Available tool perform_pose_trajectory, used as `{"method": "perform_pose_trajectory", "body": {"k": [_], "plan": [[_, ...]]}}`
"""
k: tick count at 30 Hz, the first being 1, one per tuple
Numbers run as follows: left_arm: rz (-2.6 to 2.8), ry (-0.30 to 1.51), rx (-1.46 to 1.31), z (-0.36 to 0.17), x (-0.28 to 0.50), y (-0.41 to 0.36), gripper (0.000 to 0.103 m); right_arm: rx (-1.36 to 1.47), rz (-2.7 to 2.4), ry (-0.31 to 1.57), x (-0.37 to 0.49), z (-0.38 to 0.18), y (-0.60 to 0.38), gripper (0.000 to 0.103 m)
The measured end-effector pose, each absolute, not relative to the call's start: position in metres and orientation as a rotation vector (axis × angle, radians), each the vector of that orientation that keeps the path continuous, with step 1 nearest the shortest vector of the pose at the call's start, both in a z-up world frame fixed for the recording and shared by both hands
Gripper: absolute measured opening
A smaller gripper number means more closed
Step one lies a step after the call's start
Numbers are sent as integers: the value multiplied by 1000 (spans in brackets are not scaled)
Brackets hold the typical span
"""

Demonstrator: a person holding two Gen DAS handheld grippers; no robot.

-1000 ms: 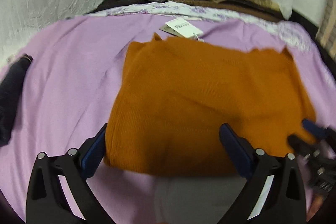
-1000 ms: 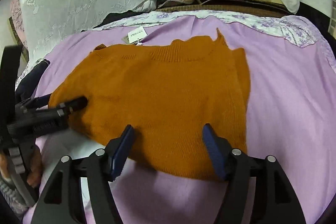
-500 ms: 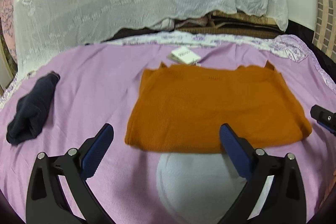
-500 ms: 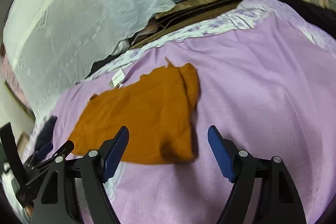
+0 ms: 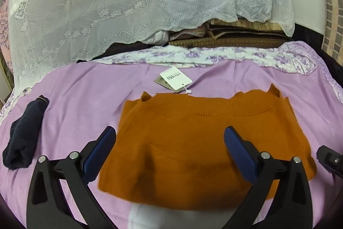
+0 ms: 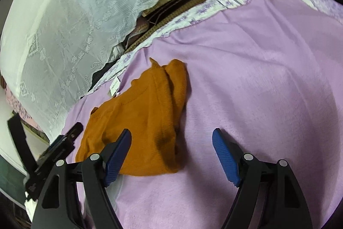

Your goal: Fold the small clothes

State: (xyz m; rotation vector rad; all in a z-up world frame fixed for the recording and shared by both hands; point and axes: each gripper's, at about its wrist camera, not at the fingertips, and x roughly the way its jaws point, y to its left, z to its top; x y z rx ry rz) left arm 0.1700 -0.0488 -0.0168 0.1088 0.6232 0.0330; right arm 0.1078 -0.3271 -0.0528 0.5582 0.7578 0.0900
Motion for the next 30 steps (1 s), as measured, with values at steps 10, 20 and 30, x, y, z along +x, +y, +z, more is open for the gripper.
{"method": "perform_pose_trajectory", "body": {"k": [10,20,30], "plan": [[5,809,54,-63,198,-38,99,509,79,770,112,-56,-319,80],[2,832,-24,-61,190,-13,99,395,46,824,116,-60,-306,83],[-43,764,-31,-49,177,-16,99,447,63,785,114,-58,-310,87]]}}
